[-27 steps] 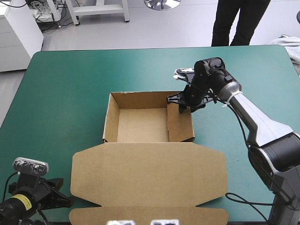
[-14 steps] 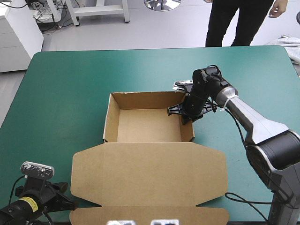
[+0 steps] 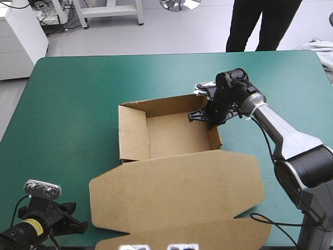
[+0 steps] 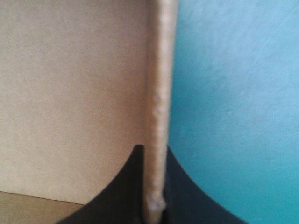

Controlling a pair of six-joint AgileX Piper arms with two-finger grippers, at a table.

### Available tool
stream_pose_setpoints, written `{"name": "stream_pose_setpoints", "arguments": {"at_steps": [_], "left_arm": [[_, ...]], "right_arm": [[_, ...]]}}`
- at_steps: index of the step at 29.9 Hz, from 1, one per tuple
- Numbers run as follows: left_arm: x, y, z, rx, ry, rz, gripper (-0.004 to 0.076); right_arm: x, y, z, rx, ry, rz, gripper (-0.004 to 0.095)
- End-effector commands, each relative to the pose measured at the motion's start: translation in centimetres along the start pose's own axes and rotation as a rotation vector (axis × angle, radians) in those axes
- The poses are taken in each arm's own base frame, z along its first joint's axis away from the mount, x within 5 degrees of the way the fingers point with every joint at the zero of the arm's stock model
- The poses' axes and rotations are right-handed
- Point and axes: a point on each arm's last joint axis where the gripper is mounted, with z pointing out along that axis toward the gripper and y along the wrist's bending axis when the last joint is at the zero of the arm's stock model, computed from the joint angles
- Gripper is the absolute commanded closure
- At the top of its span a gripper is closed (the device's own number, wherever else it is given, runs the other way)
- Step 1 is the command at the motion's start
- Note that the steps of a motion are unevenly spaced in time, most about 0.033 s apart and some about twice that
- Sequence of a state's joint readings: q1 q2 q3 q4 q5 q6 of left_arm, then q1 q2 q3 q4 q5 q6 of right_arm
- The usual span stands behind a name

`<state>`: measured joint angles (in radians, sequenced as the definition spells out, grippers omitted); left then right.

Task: Fold the box

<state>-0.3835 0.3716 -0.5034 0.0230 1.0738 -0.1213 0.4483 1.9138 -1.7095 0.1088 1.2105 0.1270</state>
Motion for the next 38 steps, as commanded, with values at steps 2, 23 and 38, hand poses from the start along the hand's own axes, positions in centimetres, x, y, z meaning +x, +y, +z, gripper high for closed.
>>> {"name": "stream_pose_setpoints", "arguments": {"at_steps": [2,23,38], "left_arm": [[-0.9,-0.2,-0.4,0.016,-0.062,-0.002,0.0734],[-1.0,-0.1,-0.4,0.007,-0.063,0.003,0.0734],[-1.0,0.5,-0.5,-0.062,-0.070,0.042,0.0734]], "right_arm": [[-1.6,-2.7,-6.6,0.003,-0.181,0.059,0.0927],[4.6,-23.7,-18.5,0.309,-0.429,0.466,0.0927],[13.2,-31.7,-11.2,0.303,-0.121,0.737,0.0927]]}}
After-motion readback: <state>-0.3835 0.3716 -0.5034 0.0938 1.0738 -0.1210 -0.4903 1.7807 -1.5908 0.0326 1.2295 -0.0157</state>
